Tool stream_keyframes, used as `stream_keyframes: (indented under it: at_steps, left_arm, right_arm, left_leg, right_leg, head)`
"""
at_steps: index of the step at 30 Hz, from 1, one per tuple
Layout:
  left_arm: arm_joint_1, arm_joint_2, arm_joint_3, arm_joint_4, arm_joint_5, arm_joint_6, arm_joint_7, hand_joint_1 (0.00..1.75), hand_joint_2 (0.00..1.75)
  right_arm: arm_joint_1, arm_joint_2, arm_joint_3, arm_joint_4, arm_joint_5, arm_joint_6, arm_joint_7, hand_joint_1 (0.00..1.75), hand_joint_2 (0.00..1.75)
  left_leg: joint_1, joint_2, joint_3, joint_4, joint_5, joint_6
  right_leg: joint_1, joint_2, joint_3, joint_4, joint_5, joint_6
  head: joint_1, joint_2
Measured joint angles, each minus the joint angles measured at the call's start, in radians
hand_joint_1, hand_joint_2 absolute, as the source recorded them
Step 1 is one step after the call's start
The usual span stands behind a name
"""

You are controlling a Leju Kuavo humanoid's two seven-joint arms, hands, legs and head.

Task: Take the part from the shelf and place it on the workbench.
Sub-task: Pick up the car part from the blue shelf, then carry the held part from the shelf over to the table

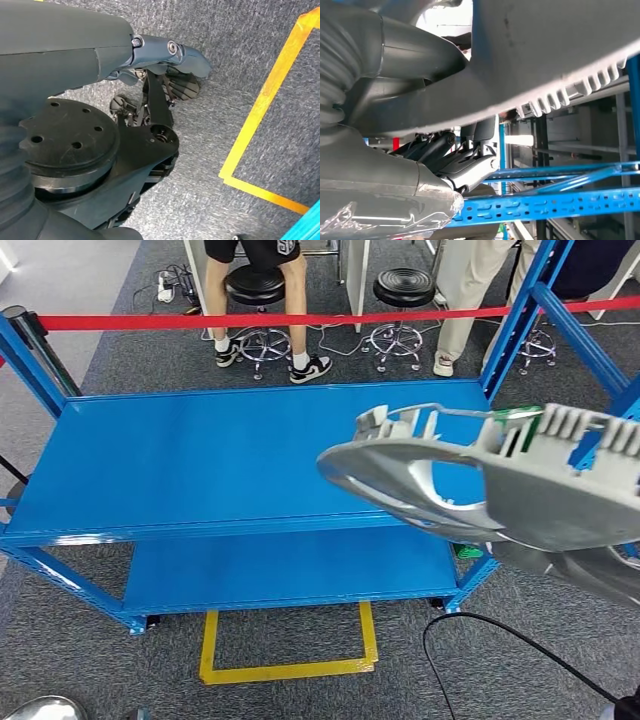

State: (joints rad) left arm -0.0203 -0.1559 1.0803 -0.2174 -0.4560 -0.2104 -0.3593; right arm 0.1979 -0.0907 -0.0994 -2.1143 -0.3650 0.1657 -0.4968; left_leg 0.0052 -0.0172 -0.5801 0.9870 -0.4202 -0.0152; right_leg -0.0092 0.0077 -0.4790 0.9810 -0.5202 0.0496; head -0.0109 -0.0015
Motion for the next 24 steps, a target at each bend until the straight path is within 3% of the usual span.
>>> stream_keyframes:
  at_steps: [8, 14, 16, 18, 19, 20, 21, 24]
  left_arm:
    - [-0.001, -0.005, 0.021, 0.000, 0.006, 0.004, -0.004, 0.00, 1.75]
    - [-0.001, -0.006, 0.024, 0.000, -0.004, 0.009, -0.005, 0.00, 1.75]
    - [-0.004, -0.007, 0.024, 0.000, -0.008, 0.009, -0.004, 0.00, 1.75]
    - [-0.005, -0.007, 0.024, 0.000, -0.013, 0.013, -0.003, 0.00, 1.75]
    - [-0.006, -0.007, 0.024, 0.000, -0.016, 0.016, -0.002, 0.00, 1.75]
    - [-0.006, -0.007, 0.024, 0.000, -0.018, 0.019, -0.001, 0.00, 1.75]
    - [-0.005, -0.007, 0.024, 0.000, -0.020, 0.021, 0.001, 0.00, 1.75]
    - [-0.007, -0.006, 0.024, 0.000, -0.024, 0.023, 0.003, 0.00, 1.75]
  right_arm:
    - [0.050, 0.040, -0.119, -0.014, -0.095, 0.071, -0.003, 1.75, 1.75]
    - [0.073, 0.069, -0.210, -0.017, -0.109, 0.131, 0.015, 1.75, 1.75]
    - [0.075, 0.073, -0.229, -0.019, -0.107, 0.142, 0.021, 1.75, 1.75]
    - [0.077, 0.077, -0.240, -0.020, -0.103, 0.148, 0.027, 1.75, 1.75]
    - [0.079, 0.078, -0.245, -0.020, -0.099, 0.149, 0.029, 1.75, 1.75]
    - [0.081, 0.080, -0.250, -0.020, -0.093, 0.149, 0.031, 1.75, 1.75]
    - [0.082, 0.081, -0.255, -0.020, -0.086, 0.148, 0.033, 1.75, 1.75]
    - [0.083, 0.083, -0.267, -0.019, -0.059, 0.145, 0.028, 1.75, 1.75]
  left_leg:
    - [-0.001, 0.000, 0.000, 0.001, -0.001, 0.001]
    - [-0.005, 0.003, 0.006, -0.009, 0.003, 0.020]
    - [-0.001, 0.007, 0.013, -0.025, 0.011, 0.026]
    - [0.001, 0.011, 0.013, -0.028, 0.014, 0.029]
    - [0.001, 0.011, 0.012, -0.027, 0.014, 0.028]
    - [0.002, 0.012, 0.012, -0.027, 0.015, 0.027]
    - [0.004, 0.012, 0.011, -0.025, 0.015, 0.025]
    - [0.011, 0.010, 0.006, -0.013, 0.014, 0.006]
  right_leg:
    - [-0.001, 0.001, 0.000, -0.001, 0.000, 0.000]
    - [-0.008, 0.001, 0.007, -0.004, -0.001, 0.016]
    - [-0.008, 0.000, -0.014, 0.046, -0.041, 0.019]
    - [-0.010, -0.001, -0.077, 0.178, -0.109, 0.024]
    - [-0.011, -0.001, -0.110, 0.242, -0.130, 0.027]
    - [-0.013, -0.001, -0.130, 0.279, -0.131, 0.030]
    - [-0.015, -0.001, -0.131, 0.274, -0.111, 0.034]
    - [-0.026, 0.000, -0.052, 0.100, -0.006, 0.048]
  head:
    - [0.000, 0.000]
    - [0.000, 0.000]
    - [0.002, 0.000]
    - [0.004, 0.000]
    - [0.005, 0.000]
    - [0.005, 0.000]
    - [0.005, 0.000]
    - [0.007, 0.000]
